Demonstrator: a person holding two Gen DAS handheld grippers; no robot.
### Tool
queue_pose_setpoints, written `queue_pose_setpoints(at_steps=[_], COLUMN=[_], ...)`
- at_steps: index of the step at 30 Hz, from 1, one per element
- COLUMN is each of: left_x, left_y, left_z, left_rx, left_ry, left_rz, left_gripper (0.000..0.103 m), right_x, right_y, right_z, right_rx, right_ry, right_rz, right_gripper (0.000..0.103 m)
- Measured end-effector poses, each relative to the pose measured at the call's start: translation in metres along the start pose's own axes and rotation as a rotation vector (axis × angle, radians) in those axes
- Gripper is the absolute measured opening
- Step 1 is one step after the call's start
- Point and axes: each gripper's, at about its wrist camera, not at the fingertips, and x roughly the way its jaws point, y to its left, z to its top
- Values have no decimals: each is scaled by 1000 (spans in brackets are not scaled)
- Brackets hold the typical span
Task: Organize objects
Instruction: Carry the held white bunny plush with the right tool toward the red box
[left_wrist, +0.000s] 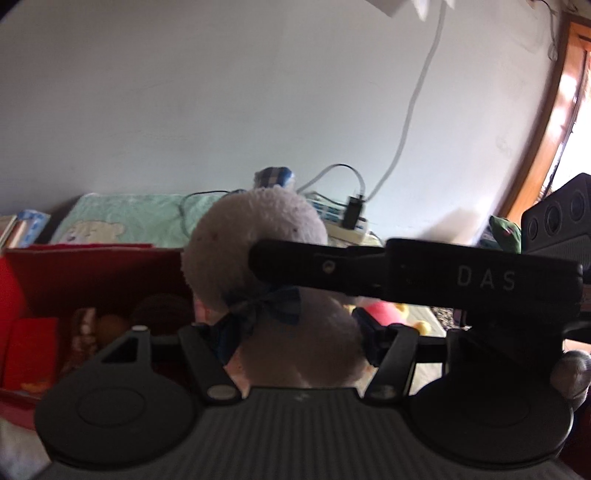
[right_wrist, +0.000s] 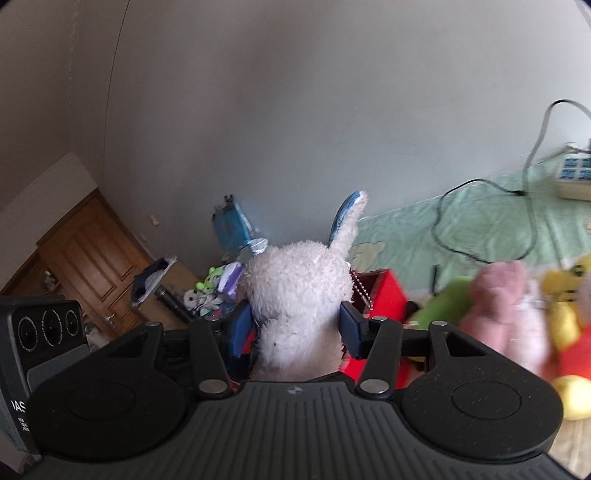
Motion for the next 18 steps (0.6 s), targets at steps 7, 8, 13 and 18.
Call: queue_pose_setpoints(at_steps=[7, 8, 13, 18], left_x=[-23, -24, -32, -30], left_y=[92, 105, 161, 205], left_z=[-1, -1, 1, -6], left_rx=[-83, -87, -122, -136], left_ry=[4, 8, 23, 58], left_rz=[91, 104, 148, 190], left_gripper=[63, 63, 63, 62], right_x=[96, 108, 156, 191], right_y=[44, 49, 54, 56], right_z=[-9, -11, -25, -40], right_rx=[5, 18, 181, 300], right_ry=[82, 92, 147, 199], right_rz=[55, 59, 85, 81], right_gripper=[54, 54, 53, 53])
